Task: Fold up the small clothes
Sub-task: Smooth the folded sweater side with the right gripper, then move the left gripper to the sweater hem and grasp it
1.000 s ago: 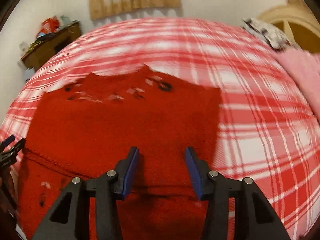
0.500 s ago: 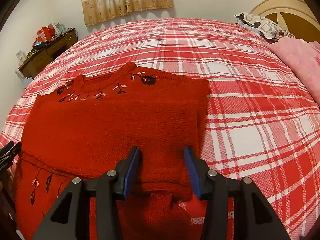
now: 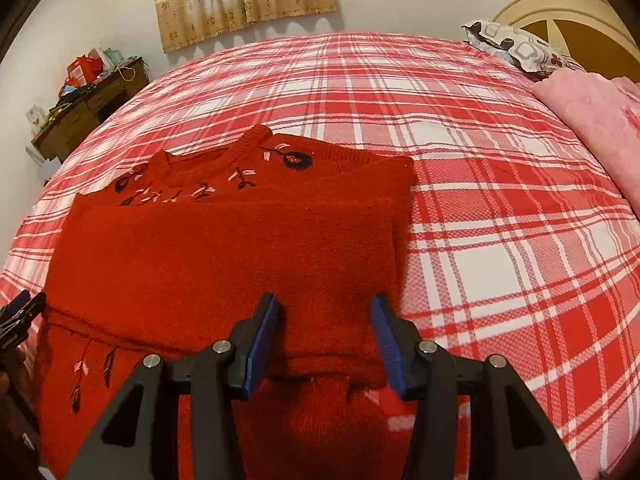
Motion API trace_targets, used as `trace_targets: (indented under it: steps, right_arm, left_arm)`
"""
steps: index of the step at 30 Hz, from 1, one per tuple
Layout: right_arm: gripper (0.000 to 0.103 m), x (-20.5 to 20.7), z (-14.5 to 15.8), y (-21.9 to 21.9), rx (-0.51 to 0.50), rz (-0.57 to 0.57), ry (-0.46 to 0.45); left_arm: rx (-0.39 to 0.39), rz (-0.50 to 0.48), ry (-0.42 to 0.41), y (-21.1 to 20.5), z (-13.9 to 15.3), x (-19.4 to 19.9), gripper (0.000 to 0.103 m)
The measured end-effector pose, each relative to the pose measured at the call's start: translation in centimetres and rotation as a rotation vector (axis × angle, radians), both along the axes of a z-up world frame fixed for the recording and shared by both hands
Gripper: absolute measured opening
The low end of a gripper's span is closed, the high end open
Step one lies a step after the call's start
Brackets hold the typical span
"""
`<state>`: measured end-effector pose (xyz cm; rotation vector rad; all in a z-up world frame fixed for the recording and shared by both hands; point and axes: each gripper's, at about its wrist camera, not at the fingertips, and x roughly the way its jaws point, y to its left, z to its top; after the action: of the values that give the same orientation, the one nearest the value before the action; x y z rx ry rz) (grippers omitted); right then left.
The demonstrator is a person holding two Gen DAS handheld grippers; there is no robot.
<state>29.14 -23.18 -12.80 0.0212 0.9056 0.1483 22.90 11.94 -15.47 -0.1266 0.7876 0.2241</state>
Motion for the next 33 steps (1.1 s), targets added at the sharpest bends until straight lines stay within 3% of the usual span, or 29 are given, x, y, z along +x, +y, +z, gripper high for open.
trace_targets:
  steps: [9, 15, 33]
  right_arm:
    - [0.053, -4.2, 2.3, -0.5, 0.046, 0.009, -0.053]
    - [0.053, -7.7, 2.8, 0.9, 0.037, 0.068, -0.040]
    - [0.058, -17.5, 1.4, 2.3, 0.060, 0.137, 0.014]
  left_arm:
    - [0.007, -0.046, 0.005, -1.5, 1.2, -2.3, 0.103]
    - [0.005, -0.085, -0.012, -2.8, 2.3, -4.4, 0.103]
    - [0.005, -0.210, 0.028, -6.2, 2.7, -10.3, 0.103]
